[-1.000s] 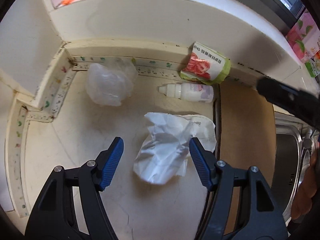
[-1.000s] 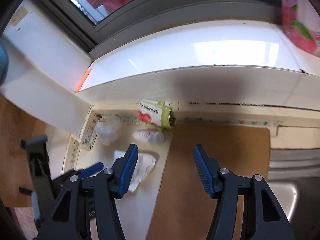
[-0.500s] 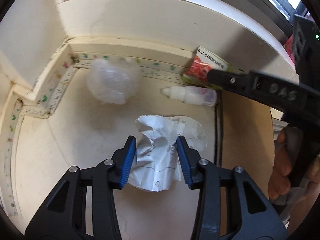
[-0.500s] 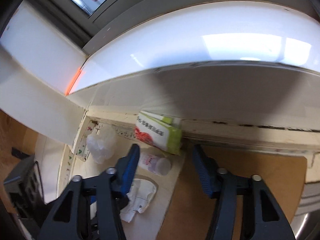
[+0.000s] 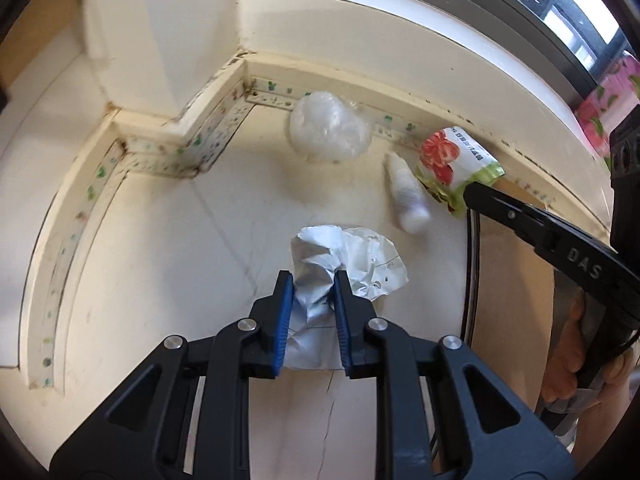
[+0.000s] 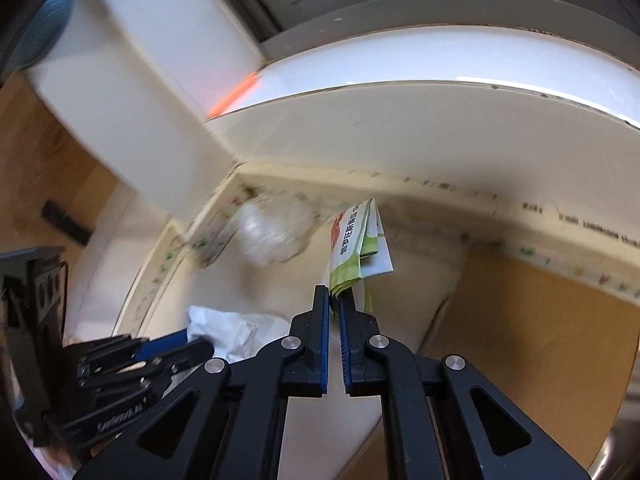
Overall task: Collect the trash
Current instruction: 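Grasp the crumpled white tissue with the left tool while the right tool grasps the red-green wrapper, then carry the tissue and wrapper down over the bin and release both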
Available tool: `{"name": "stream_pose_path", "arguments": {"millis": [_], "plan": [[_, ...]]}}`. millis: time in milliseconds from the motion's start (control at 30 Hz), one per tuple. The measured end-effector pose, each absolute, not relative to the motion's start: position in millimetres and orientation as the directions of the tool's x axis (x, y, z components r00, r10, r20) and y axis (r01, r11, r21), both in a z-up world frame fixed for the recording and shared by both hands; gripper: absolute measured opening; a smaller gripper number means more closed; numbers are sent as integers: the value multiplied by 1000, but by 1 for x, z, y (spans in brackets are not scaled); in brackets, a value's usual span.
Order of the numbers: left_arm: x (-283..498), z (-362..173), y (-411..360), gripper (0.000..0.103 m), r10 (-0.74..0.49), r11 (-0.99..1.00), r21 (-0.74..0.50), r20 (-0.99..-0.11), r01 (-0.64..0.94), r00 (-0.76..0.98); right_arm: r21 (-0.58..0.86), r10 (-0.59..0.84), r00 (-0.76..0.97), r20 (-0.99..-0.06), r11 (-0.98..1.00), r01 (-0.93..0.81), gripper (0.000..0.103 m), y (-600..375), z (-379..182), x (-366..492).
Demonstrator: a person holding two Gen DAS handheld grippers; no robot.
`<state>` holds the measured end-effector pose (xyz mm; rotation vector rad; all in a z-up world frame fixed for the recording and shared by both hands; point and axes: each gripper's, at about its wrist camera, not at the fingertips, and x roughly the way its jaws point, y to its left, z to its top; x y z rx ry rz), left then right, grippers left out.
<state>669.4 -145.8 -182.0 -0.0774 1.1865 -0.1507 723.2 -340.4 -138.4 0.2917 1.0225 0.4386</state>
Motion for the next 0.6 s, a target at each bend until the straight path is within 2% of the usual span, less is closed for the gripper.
{"name": "stream_pose_path", "arguments": {"millis": [267, 600], "plan": [[609, -149, -105, 17, -188, 982, -165, -899, 91, 395, 472, 533, 448, -718, 846, -249, 5, -313, -102, 638], [504, -93, -75, 17, -259, 963, -200, -869, 178, 422, 470, 536, 479, -695, 843, -261, 4, -279, -59, 487]]}}
